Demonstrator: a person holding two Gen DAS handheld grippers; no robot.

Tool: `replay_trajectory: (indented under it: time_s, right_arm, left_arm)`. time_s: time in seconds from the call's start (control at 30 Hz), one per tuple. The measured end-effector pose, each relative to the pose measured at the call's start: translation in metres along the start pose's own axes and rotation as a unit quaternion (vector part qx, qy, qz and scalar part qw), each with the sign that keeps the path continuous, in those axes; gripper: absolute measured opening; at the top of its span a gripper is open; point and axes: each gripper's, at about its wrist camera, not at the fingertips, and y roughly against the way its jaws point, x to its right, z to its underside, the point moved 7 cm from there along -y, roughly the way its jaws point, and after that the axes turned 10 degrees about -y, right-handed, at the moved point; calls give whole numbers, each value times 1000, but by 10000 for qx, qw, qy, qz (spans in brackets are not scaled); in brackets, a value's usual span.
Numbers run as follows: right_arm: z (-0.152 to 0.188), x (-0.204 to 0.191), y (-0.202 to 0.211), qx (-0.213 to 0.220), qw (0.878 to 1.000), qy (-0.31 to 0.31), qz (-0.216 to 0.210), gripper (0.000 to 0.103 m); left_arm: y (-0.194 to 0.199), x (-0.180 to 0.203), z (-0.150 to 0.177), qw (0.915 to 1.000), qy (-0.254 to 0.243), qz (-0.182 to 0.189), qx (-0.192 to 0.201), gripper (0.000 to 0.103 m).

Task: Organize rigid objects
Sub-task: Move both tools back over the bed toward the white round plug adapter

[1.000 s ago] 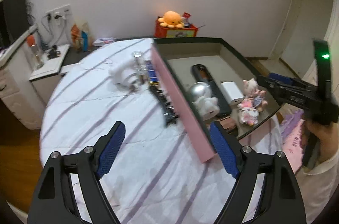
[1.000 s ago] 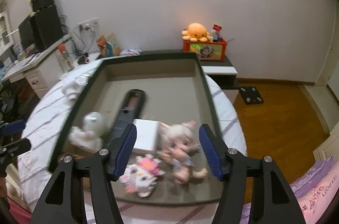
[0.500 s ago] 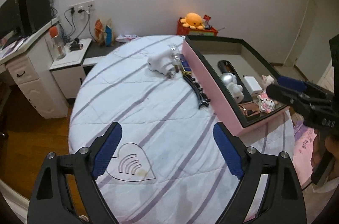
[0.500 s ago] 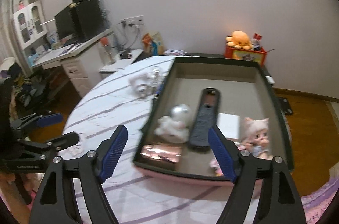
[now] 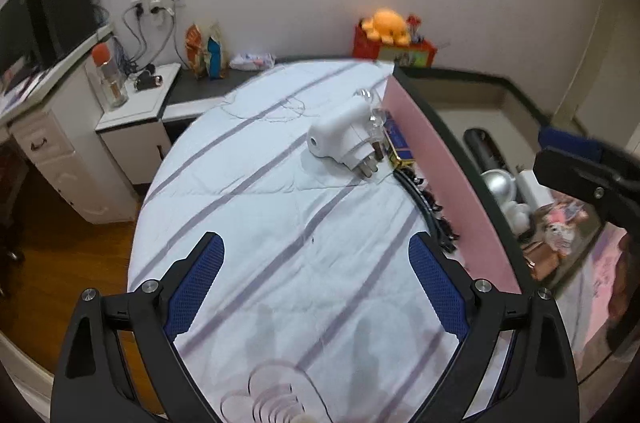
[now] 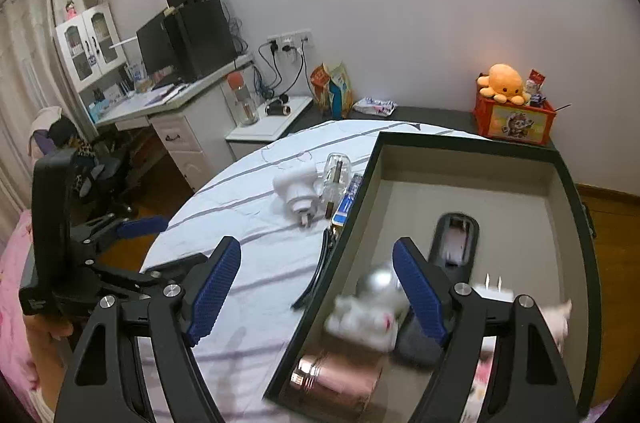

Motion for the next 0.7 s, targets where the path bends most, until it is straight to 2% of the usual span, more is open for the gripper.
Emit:
replay_trajectory:
  time_s: [0.13,0.2,0.3,0.37,0.43,0.57,0.7]
  right_arm:
    - [-8,-7,-22,-535,9983,-171,-154,80]
    - [-5,-8,-28,-840,9962,-235,-62,80]
    - [0,-11,-23,-1369,9901,-325,18,80]
    - [2,-12,-12,-1557,9867,-467,9,80]
    - [4,-15,0,-1793,9820,-594,15,80]
    - [1,-26,19,-1893,9794,-695,-110,80]
    - [0,-38,24,-1962,9770,-782,-293,80]
  left_arm:
    - [-14,9,-10,9976,-108,244,-644,95]
    - [-12,9,-12,9949,-80,207,-984,95]
    - [3,6,-14,9892,-28,171,-1455,95]
    - [21,4,-19,9863,80,217,-1636,95]
    - [33,-1,-20,9828,179,94,-1836,95]
    - [64,-5,-20,9754,244,-42,-2191,95]
    - [79,-5,-25,9729,357,109,-2280,95]
